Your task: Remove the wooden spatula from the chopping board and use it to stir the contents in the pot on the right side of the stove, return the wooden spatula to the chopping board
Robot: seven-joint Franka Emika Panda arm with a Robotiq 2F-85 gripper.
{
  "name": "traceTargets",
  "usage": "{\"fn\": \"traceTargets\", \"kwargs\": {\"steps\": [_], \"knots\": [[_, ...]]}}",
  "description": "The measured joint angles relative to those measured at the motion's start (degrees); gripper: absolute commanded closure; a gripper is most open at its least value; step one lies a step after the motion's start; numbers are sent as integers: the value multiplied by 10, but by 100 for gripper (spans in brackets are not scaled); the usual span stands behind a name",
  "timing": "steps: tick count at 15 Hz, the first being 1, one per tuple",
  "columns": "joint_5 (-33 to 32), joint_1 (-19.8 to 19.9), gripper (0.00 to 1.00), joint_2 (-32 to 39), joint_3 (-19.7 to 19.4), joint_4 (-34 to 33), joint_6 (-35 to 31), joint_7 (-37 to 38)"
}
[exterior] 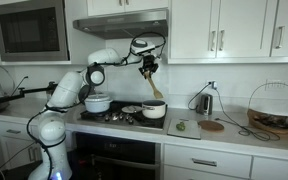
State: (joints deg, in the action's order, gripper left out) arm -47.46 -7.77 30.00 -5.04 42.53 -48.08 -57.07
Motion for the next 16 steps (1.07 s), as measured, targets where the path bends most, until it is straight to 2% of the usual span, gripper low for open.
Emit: {"fn": "traceTargets", "kwargs": {"steps": [16], "knots": [[-9, -49, 93, 52, 0, -2, 29, -3]]}}
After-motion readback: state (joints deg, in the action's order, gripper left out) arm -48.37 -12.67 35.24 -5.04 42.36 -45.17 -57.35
